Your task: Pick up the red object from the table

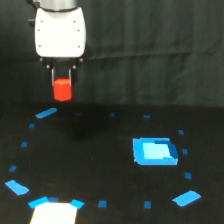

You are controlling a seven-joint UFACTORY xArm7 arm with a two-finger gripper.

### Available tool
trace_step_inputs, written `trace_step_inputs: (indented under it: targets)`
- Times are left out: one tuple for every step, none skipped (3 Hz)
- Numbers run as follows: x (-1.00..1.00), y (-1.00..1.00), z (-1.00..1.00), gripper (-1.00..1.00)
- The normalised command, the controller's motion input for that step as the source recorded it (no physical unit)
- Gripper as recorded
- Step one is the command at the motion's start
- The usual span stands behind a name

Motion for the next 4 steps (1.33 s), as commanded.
trace_step_inputs:
  targets:
    - [0.26, 0.47, -0.16, -1.0]
    - [0.23, 0.01, -0.19, -1.0]
    - [-0.06, -0.08, -0.48, -1.0]
    - [0.26, 0.26, 0.11, -1.0]
